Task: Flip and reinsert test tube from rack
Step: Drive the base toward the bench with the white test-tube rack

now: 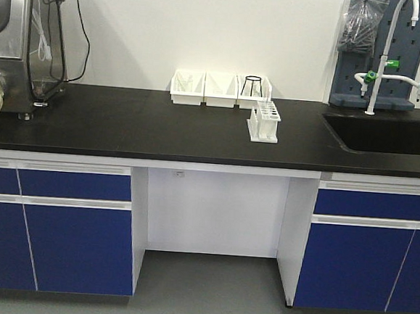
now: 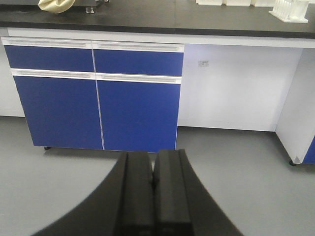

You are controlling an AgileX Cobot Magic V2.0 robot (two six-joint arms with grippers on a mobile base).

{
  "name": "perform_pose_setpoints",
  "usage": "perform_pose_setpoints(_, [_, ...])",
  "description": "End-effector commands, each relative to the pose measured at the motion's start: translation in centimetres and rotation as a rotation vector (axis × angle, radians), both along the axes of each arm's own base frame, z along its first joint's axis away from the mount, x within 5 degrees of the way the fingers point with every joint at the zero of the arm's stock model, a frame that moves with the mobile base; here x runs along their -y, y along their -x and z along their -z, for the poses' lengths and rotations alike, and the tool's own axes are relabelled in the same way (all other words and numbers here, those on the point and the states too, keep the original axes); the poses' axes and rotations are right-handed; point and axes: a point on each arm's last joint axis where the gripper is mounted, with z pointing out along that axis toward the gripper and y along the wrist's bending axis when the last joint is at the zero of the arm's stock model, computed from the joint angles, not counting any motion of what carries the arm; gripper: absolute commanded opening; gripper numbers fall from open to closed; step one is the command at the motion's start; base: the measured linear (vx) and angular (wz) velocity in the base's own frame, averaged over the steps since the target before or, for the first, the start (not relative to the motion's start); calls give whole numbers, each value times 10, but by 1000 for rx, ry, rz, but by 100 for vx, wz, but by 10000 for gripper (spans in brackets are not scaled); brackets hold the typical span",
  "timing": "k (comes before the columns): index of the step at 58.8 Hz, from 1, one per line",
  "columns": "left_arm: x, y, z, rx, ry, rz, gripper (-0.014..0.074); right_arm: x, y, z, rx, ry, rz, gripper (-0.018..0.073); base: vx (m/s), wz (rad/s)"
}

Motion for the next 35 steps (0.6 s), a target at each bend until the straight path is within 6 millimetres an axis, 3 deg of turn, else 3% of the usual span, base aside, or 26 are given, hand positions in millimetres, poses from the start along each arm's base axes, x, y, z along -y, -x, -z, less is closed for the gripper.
perform_pose_setpoints(1, [1, -1, -8, 98, -4, 12, -6, 0, 1, -8, 92, 2, -4, -8, 7, -2])
perform_pose_setpoints(35, [1, -1, -8, 98, -4, 12, -6, 0, 1, -8, 92, 2, -4, -8, 13, -1])
